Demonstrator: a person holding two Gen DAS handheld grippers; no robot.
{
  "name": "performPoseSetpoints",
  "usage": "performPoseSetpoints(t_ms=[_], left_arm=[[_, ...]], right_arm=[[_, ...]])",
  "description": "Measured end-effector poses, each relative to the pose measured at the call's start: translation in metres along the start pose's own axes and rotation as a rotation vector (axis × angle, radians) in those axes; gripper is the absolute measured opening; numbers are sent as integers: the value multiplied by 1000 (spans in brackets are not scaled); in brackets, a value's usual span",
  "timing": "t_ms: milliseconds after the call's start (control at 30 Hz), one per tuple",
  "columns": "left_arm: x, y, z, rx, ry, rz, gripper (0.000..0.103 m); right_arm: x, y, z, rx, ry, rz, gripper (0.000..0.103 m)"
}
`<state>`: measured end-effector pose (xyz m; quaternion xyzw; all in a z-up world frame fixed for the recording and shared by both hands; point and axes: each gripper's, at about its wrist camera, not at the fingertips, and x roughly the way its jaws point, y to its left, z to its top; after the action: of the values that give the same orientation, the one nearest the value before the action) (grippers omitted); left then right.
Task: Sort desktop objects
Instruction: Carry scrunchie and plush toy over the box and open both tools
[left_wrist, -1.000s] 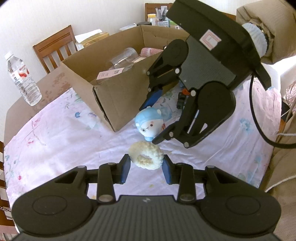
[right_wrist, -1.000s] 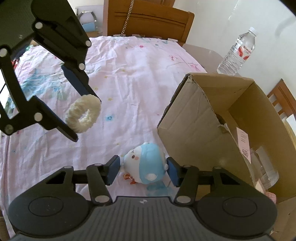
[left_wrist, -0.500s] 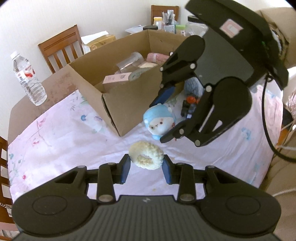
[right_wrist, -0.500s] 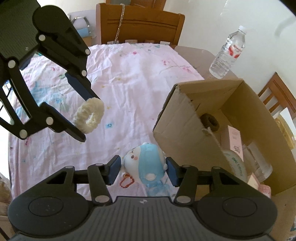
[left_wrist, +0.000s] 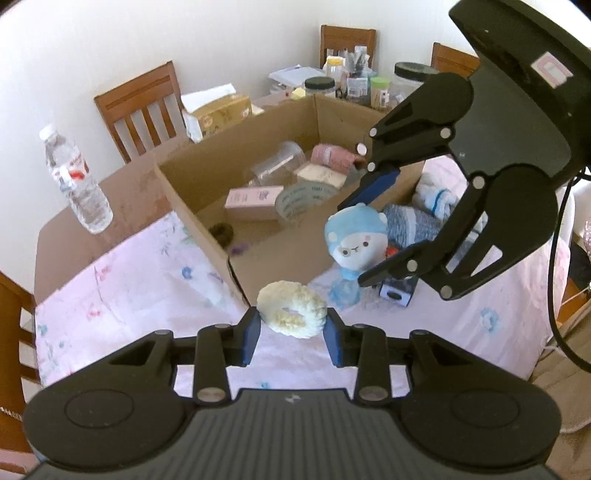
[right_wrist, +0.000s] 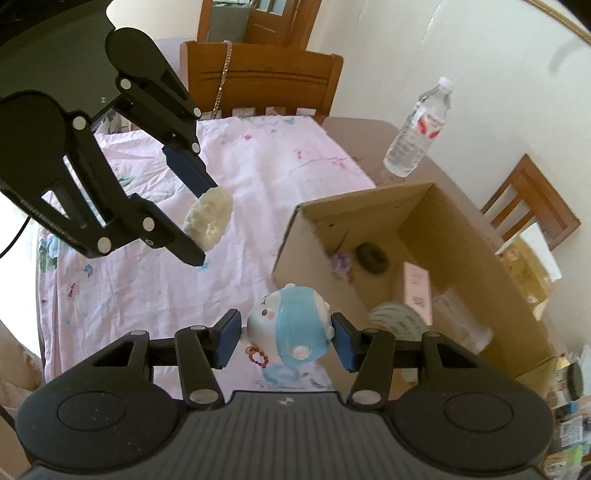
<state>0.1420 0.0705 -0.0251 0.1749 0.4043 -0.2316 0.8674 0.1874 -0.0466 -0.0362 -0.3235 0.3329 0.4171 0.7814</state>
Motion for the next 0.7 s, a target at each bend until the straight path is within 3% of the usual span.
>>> performPoseSetpoints(t_ms=[333,700], left_arm=[[-4,2,39,38,-65,15,36],[18,19,79,72,-91,34,36]], right_arm=[[-32,-32,4,23,-43,-78,58],[-36,-75,4,73,-49,-148,58]])
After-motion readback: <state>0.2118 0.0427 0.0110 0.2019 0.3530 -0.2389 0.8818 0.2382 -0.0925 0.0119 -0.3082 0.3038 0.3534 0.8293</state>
